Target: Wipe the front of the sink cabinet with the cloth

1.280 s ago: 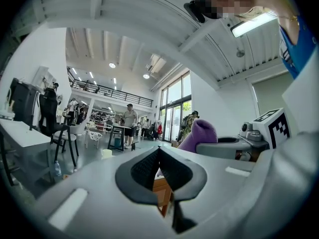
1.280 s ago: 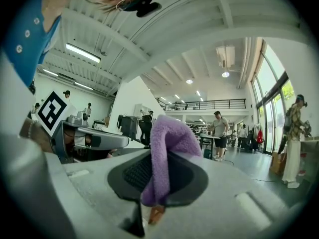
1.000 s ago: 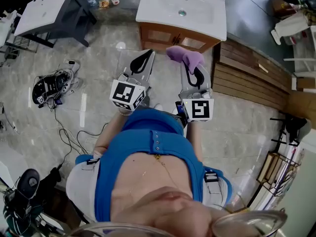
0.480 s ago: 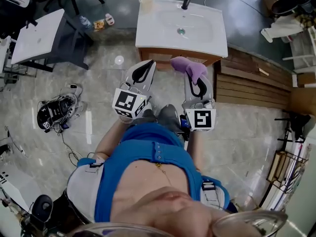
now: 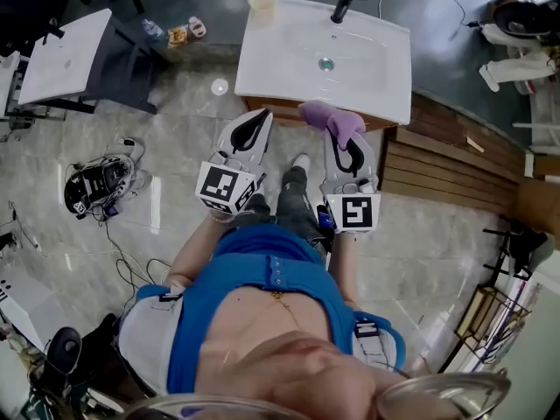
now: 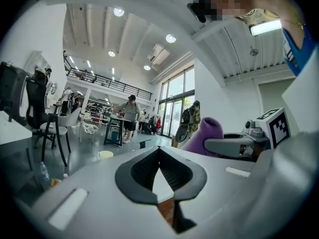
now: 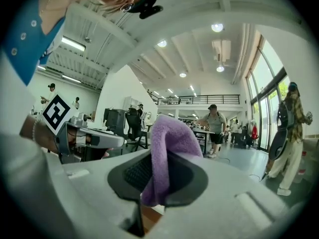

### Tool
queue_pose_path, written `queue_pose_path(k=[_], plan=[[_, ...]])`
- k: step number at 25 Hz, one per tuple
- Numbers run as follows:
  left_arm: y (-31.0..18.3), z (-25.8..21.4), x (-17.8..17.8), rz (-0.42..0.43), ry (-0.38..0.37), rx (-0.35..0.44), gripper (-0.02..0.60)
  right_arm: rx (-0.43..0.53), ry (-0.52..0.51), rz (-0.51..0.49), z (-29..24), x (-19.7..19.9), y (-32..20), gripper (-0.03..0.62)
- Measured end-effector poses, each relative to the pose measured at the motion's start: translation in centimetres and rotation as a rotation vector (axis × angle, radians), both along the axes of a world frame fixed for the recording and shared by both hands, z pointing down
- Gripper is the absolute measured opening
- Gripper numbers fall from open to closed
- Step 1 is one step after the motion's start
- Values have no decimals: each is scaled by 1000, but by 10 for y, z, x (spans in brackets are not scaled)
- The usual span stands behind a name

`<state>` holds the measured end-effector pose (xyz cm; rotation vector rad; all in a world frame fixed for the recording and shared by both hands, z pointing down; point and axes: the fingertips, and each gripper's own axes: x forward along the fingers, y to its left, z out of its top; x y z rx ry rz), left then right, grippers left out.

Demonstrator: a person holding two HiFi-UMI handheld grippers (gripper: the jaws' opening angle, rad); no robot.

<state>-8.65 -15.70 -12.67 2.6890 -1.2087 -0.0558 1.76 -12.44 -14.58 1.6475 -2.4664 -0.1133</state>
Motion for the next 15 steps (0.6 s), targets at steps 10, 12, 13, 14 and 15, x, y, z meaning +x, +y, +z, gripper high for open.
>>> queue_pose_path(k=[10, 12, 13, 14, 15], plan=[[-95, 28, 58, -118, -56, -6, -5, -34, 13, -162, 31, 58, -110, 57], [-98, 37, 64, -118, -64, -16, -5, -11, 34, -187, 35, 64, -120, 57], [-98, 41, 65, -117, -70, -21, -5, -1, 51, -194, 38, 66, -123, 57], [-97, 46, 64, -116, -78, -26, -5, 6, 59, -192, 42, 68, -124, 57], [-95, 52, 62, -116, -87, -31, -5, 8, 50, -182, 46, 69, -124, 57]])
